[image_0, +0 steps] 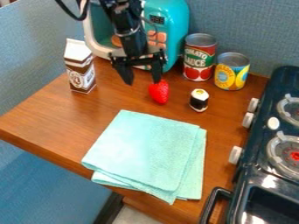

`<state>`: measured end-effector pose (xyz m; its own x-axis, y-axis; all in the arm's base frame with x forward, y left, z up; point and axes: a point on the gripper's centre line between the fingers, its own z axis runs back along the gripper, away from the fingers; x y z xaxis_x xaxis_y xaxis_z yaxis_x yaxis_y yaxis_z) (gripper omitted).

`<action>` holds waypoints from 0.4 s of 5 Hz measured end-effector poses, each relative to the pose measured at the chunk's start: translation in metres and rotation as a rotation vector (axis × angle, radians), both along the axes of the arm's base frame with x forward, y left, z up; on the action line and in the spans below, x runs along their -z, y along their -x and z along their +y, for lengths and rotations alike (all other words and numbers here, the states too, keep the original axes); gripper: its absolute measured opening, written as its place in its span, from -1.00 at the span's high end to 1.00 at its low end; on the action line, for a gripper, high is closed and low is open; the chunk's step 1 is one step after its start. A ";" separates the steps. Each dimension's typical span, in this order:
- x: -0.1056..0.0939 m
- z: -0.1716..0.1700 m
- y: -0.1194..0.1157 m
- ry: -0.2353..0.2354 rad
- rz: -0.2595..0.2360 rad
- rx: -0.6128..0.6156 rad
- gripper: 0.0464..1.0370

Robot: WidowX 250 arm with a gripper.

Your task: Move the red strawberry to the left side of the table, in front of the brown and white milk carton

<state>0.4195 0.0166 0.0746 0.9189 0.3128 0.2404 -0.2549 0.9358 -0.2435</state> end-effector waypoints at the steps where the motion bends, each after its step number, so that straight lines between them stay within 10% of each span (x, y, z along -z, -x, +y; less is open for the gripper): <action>1: 0.018 -0.005 0.006 0.097 -0.026 -0.209 -0.93; 2: 0.017 -0.004 0.000 0.110 -0.054 -0.268 -0.93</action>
<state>0.4194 0.0130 0.0580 0.7868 0.5694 0.2382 -0.4729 0.8042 -0.3600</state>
